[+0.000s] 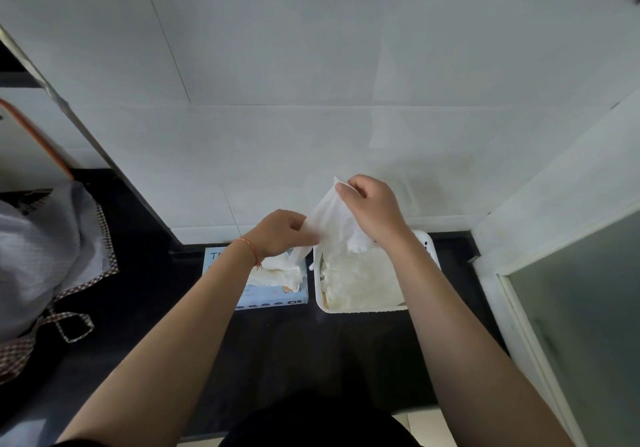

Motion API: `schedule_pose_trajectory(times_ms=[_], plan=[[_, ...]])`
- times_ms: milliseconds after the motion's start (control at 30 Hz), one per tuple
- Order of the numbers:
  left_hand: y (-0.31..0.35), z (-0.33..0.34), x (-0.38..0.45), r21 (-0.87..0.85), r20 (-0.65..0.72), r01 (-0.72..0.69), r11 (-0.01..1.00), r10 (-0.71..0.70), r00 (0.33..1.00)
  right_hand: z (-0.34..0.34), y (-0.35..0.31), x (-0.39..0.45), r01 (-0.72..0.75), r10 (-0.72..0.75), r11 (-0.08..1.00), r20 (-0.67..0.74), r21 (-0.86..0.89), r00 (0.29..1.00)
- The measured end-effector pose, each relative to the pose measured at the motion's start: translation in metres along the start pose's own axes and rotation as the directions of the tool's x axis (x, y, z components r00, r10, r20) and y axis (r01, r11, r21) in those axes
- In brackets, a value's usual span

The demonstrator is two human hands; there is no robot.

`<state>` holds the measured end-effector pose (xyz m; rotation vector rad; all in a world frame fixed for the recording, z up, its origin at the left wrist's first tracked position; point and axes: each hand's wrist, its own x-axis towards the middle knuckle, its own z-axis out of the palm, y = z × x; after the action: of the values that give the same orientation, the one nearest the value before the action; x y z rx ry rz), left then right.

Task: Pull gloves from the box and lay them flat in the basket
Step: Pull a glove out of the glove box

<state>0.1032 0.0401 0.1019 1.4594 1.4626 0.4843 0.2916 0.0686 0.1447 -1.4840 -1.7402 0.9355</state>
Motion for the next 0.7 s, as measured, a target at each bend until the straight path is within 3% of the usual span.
schedule_pose_trajectory(times_ms=[233, 400, 500, 567, 700], plan=[[-0.022, 0.002, 0.007, -0.26, -0.037, 0.049, 0.964, -0.061, 0.997, -0.015, 0.024, -0.004, -0.17, 0.169, 0.984, 0.028, 0.061, 0.985], [-0.025, 0.0, 0.017, -0.571, 0.037, 0.02, 0.821, 0.002, 0.999, -0.015, 0.054, -0.009, -0.423, 0.387, 0.824, 0.17, 0.377, 0.906], [-0.024, 0.01, 0.038, -0.388, 0.051, 0.13, 0.913, -0.12, 0.991, -0.012, 0.088, -0.018, -0.536, 0.488, 0.73, 0.226, 0.424, 0.843], [-0.027, 0.027, 0.057, -0.138, 0.071, 0.189, 0.972, -0.181, 0.981, -0.013, 0.109, -0.024, -0.593, 0.543, 0.738, 0.24, 0.322, 0.805], [-0.032, 0.067, 0.087, 0.215, 0.102, 0.182, 0.959, -0.207, 0.973, -0.017, 0.143, -0.033, -0.64, 0.613, 0.764, 0.219, 0.079, 0.759]])
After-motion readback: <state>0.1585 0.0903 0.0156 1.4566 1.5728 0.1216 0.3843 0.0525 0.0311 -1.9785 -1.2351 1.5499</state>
